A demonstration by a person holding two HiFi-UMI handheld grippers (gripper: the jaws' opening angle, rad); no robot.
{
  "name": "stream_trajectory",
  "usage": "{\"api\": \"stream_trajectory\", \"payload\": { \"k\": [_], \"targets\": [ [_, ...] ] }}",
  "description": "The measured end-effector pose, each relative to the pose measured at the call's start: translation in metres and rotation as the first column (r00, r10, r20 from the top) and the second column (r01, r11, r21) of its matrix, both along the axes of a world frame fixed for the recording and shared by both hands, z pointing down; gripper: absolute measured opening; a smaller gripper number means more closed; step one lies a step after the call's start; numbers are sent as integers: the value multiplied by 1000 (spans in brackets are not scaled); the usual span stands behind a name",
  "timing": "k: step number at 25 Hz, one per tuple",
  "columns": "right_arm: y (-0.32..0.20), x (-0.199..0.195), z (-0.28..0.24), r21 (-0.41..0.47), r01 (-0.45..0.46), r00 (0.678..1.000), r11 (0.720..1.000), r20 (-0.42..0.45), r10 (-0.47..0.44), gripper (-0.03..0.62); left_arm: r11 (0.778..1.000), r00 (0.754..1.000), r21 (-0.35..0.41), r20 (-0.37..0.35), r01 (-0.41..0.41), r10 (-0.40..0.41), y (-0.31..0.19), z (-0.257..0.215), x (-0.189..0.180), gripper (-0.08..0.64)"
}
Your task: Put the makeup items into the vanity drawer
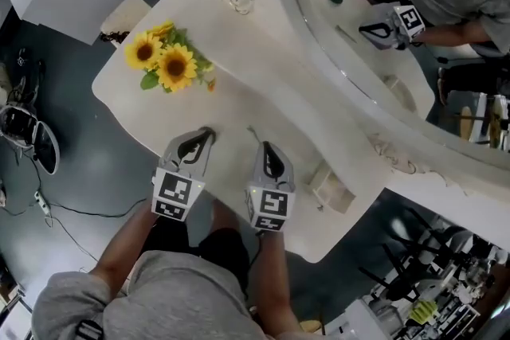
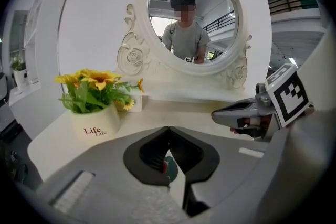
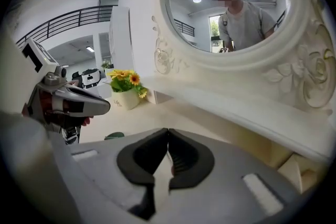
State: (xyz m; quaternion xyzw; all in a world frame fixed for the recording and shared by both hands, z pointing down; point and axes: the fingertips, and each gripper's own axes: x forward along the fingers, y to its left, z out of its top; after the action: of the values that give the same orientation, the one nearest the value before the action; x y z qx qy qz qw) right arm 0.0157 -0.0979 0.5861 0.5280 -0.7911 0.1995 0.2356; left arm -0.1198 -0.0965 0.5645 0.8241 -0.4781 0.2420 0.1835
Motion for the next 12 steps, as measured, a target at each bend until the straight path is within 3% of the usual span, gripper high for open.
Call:
{"api": "stream_trajectory", "payload": {
  "k": [5,9,12],
  "targets": [
    [0,-3,24,-57,39,999,998,-18,-40,12,999,999,-25,2,40,-40,5,14,-7,11],
    [-2,-9,37,-108,98,994,989,-38,-102,164,997,998,-39,4,63,-63,8,21,-11,11],
    [-1,-11,47,-142,128,989,982,-55,-137,164,996,997,-46,3,76,-76,11,24,-13,11]
  ]
}}
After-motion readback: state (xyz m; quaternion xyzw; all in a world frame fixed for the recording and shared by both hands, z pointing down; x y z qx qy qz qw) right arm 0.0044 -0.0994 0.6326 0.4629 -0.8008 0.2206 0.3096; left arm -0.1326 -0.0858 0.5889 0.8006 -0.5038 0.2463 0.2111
